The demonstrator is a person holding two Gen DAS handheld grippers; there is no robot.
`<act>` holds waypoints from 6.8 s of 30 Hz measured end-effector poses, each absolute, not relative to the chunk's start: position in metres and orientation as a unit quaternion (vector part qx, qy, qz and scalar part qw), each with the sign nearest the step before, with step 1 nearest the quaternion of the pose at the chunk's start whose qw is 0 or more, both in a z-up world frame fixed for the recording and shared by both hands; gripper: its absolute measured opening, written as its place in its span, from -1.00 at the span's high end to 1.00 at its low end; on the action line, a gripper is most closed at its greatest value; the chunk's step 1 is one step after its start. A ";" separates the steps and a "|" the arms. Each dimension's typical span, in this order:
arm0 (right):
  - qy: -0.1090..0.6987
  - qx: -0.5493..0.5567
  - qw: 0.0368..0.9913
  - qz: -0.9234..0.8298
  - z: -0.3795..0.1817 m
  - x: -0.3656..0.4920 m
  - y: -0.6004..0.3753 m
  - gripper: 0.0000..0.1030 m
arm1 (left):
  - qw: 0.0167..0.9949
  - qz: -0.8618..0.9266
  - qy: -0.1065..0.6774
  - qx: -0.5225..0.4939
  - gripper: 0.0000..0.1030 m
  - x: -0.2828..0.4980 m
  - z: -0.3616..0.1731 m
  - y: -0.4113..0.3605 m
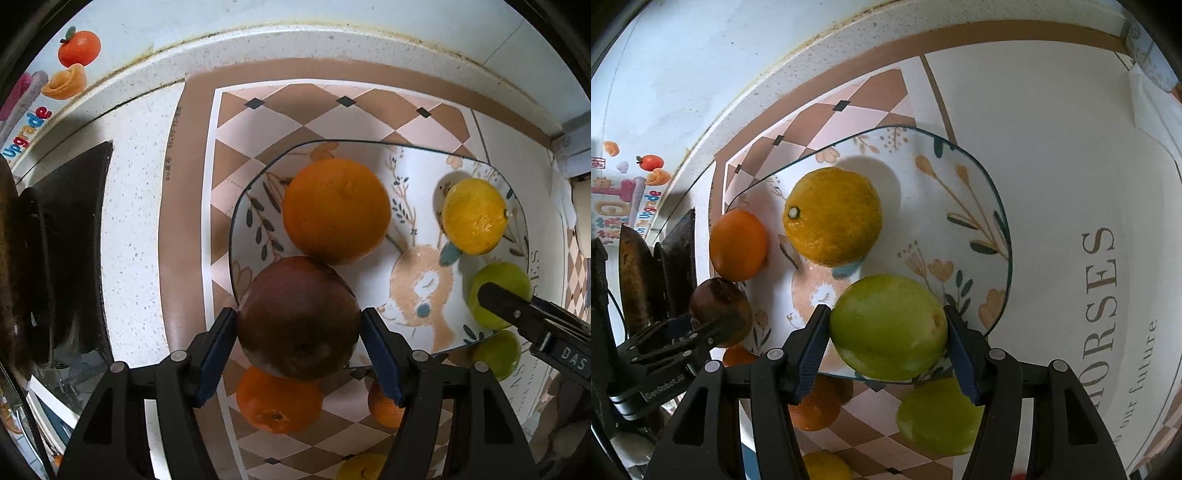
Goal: Organize fruits
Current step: 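Set the red-brown apple on the plate with the left tool while the right sets the green apple, then open both tools and withdraw them from the plate, then grasp an orange with the left tool while the right grasps another green apple, then place the orange on the plate with the left tool while the right places the green apple, then open both tools and lift them away from the plate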
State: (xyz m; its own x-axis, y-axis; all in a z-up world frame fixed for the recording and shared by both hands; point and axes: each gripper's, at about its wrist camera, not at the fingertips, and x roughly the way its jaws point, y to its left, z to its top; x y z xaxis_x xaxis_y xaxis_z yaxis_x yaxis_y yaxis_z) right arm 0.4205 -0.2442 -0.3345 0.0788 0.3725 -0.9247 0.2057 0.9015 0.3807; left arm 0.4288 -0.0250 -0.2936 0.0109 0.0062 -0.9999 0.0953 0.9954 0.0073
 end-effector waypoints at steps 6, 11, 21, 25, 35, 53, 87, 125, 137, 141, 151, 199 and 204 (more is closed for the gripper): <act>0.671 0.207 0.709 0.058 -0.319 0.419 -0.245 -0.78 | 0.729 -0.033 0.683 0.035 -0.37 0.428 -0.281 -0.022; 0.672 0.153 0.724 0.031 -0.299 0.411 -0.240 -0.87 | 0.735 -0.027 0.677 0.021 -0.76 0.419 -0.272 -0.020; 0.636 0.072 0.768 -0.016 -0.252 0.380 -0.231 -0.87 | 0.767 0.000 0.641 0.022 -0.80 0.391 -0.242 -0.008; 0.619 0.062 0.783 -0.021 -0.229 0.364 -0.233 -0.87 | 0.787 0.010 0.617 0.019 -0.80 0.374 -0.222 -0.008; 0.577 0.053 0.815 -0.017 -0.176 0.316 -0.220 -0.87 | 0.825 0.000 0.564 0.031 -0.80 0.321 -0.171 -0.013; 0.507 0.051 0.860 -0.007 -0.092 0.220 -0.205 -0.87 | 0.860 -0.022 0.510 0.019 -0.80 0.242 -0.105 -0.011; 0.636 0.200 0.745 0.018 -0.290 0.326 -0.249 -0.54 | 0.756 0.054 0.650 -0.048 -0.95 0.332 -0.244 0.045; 0.703 0.113 0.701 0.046 -0.353 0.309 -0.190 -0.20 | 0.709 -0.020 0.704 0.012 -0.20 0.253 -0.324 -0.006; 0.718 0.143 0.680 0.041 -0.357 0.306 -0.190 -0.34 | 0.713 -0.021 0.701 0.008 -0.20 0.278 -0.316 -0.005; 0.723 0.135 0.677 0.038 -0.361 0.303 -0.196 -0.45 | 0.711 -0.023 0.703 0.008 -0.20 0.280 -0.315 -0.007; 0.694 0.130 0.707 0.037 -0.352 0.293 -0.207 -0.28 | 0.717 -0.026 0.696 0.009 -0.20 0.283 -0.309 -0.013; 0.696 0.120 0.698 0.121 -0.262 0.498 -0.165 -0.86 | 0.707 -0.016 0.702 -0.086 -0.74 0.438 -0.275 0.010; 0.667 0.062 0.738 0.076 -0.245 0.464 -0.182 -0.86 | 0.735 -0.002 0.677 -0.044 -0.74 0.431 -0.250 0.009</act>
State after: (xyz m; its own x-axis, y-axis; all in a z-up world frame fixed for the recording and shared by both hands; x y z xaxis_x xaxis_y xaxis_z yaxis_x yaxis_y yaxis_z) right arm 0.4636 -0.1817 -0.2445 0.0978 0.1945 -0.9760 -0.0301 0.9809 0.1924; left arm 0.4311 0.0094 -0.2505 0.0843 -0.0633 -0.9944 -0.0561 0.9961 -0.0682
